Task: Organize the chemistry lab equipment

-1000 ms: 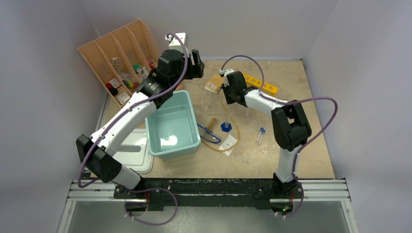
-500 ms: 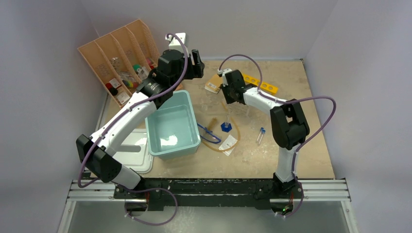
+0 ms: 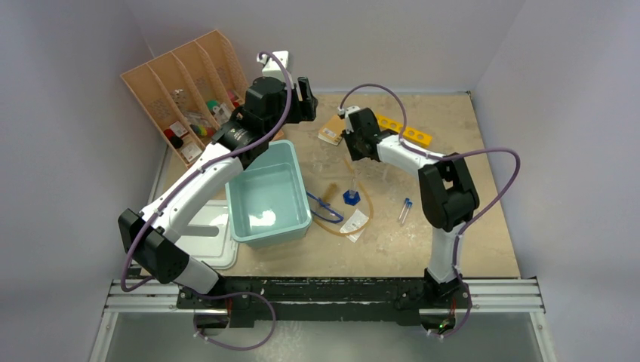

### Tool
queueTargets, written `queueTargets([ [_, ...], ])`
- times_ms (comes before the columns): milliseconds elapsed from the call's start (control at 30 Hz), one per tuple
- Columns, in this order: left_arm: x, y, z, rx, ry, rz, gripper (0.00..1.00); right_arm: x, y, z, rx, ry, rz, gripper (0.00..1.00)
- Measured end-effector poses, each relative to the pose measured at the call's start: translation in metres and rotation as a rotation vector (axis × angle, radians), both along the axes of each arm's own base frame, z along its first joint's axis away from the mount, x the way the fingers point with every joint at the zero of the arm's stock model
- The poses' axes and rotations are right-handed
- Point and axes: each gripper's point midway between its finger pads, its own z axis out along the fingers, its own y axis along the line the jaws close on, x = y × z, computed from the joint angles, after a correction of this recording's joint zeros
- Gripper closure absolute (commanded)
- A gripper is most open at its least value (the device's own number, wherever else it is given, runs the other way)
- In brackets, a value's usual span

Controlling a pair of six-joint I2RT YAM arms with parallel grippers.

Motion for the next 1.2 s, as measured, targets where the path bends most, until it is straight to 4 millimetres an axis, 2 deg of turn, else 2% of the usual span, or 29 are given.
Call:
queueTargets([
  [167,0.0,0.0,0.0,0.0,0.0,0.0,0.35,-0.001,-0.005,-0.007,-0.008,-0.024,-0.016,0.74],
  [367,0.0,0.0,0.0,-0.001,0.0,0.0,0.35,-0.001,-0.005,-0.006,0.008,-0.033,-0.029,0.73],
  [733,0.0,-0.001,0.0,-0.01,0.004,-0.002,0.35,-0.007,-0.007,-0.001,0.032,-0.024,-0.049,0.42],
  [867,0.0,-0.001,0.0,-0.009,0.004,-0.001,0.35,-0.011,-0.01,0.014,0.069,-0.023,-0.071,0.39],
  [1000,0.0,-0.001,0.0,-0.009,0.004,-0.001,0.35,-0.012,-0.015,0.043,0.139,-0.046,-0.103,0.39],
  [1100,0.0,-0.001,0.0,-0.009,0.004,0.0,0.34,-0.012,-0.025,0.068,0.189,-0.075,-0.148,0.41],
  [1200,0.0,0.0,0.0,-0.009,0.003,0.004,0.34,-0.018,-0.04,0.093,0.23,-0.099,-0.214,0.48],
])
